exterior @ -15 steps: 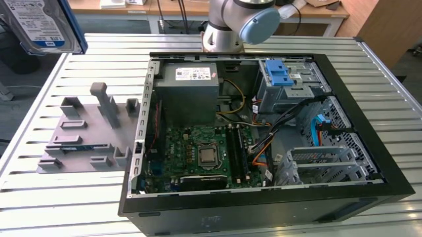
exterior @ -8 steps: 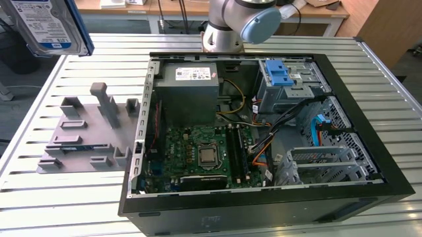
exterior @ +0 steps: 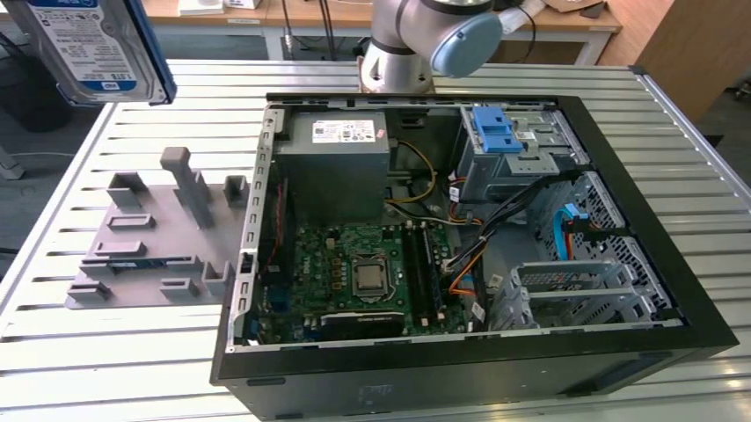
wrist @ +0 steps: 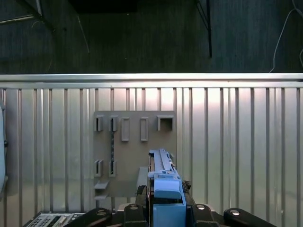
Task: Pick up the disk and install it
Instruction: 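Pick up the disk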
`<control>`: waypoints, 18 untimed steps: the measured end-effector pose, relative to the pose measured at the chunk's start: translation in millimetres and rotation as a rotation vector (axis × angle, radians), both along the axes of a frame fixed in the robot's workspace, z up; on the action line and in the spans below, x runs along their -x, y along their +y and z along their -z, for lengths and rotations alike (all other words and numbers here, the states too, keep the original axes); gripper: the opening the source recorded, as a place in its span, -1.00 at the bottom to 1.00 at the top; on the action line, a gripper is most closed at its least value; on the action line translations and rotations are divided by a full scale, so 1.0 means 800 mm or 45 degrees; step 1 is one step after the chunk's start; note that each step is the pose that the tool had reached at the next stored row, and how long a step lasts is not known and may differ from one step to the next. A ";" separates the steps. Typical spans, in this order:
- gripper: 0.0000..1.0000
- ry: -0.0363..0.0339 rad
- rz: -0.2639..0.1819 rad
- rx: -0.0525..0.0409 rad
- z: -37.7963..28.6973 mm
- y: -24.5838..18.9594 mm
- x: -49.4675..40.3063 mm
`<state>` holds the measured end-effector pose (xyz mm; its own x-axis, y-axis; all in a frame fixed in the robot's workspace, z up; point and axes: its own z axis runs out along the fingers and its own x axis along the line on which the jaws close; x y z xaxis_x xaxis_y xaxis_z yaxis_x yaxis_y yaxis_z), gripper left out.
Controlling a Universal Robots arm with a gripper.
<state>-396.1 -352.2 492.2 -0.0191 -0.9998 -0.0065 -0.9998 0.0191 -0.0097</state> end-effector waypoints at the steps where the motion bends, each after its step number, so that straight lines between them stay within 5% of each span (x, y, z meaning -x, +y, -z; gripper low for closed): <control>1: -0.27 0.0000 0.000 0.000 0.0000 -0.0011 -0.002; 10: -0.27 0.0012 0.000 0.000 0.0000 -0.0138 -0.017; 18: -0.27 0.0020 0.000 0.000 0.0000 -0.0161 -0.023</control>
<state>-378.0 -365.0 492.3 -0.0193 -0.9998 -0.0064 -0.9998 0.0193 -0.0081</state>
